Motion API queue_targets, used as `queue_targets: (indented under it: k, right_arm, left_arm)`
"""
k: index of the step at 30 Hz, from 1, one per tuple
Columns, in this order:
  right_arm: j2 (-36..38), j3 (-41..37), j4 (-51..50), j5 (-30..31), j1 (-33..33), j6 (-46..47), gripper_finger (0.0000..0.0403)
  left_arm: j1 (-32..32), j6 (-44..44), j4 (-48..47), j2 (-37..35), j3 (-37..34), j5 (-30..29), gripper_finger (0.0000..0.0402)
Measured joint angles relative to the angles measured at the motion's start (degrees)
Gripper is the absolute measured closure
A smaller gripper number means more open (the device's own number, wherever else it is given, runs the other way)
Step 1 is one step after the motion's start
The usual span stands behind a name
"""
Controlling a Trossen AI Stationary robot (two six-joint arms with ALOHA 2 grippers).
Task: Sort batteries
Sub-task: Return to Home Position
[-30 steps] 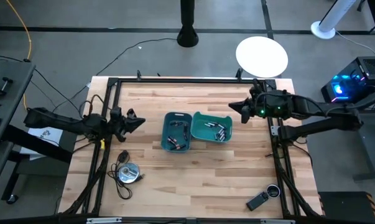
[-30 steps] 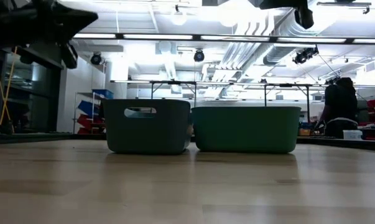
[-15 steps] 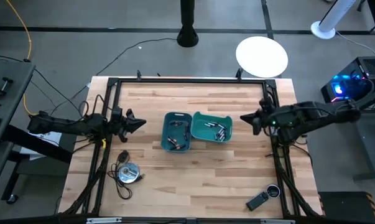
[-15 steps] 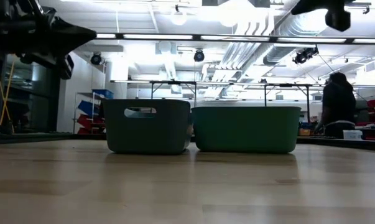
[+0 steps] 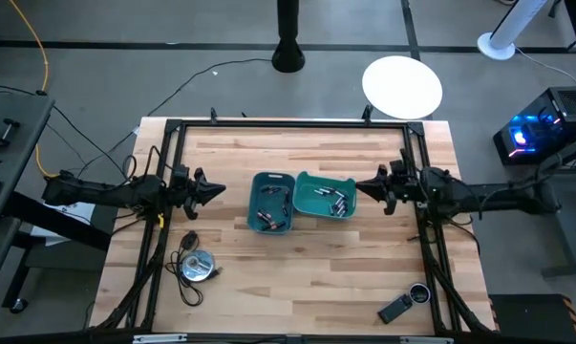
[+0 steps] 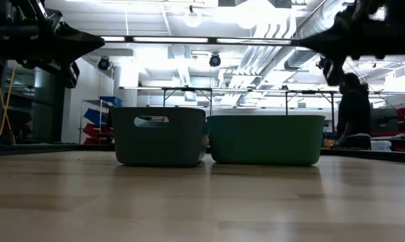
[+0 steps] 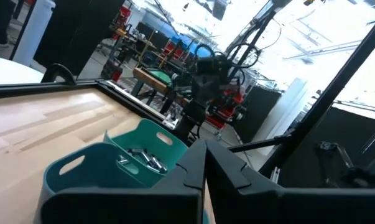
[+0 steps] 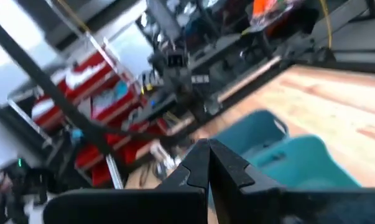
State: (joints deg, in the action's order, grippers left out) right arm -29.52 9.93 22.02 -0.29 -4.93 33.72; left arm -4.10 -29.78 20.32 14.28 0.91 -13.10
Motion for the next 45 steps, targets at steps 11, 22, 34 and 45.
queue_targets:
  k: [11, 22, 34, 45]
  right_arm:
    - [0.0, -6.4, -7.9, -9.2, -5.6, -5.5, 0.0403]
    - [0.1, -6.3, -29.3, -8.9, -5.2, -5.3, 0.0403]
    - [28.8, -6.3, -29.4, -8.4, 0.4, -5.3, 0.0403]
    - [29.5, -9.4, -15.5, -9.4, 1.2, -5.3, 0.0402]
  left_arm:
    - [0.0, 0.0, 0.0, 0.0, 0.0, 0.0, 0.0402]
    - [0.5, 0.0, -17.9, -12.4, 0.1, 0.1, 0.0402]
    - [-0.1, 0.0, -18.5, -14.1, -0.1, 2.7, 0.0402]
    - [-2.1, 0.0, -18.8, -14.1, -0.2, 5.3, 0.0402]
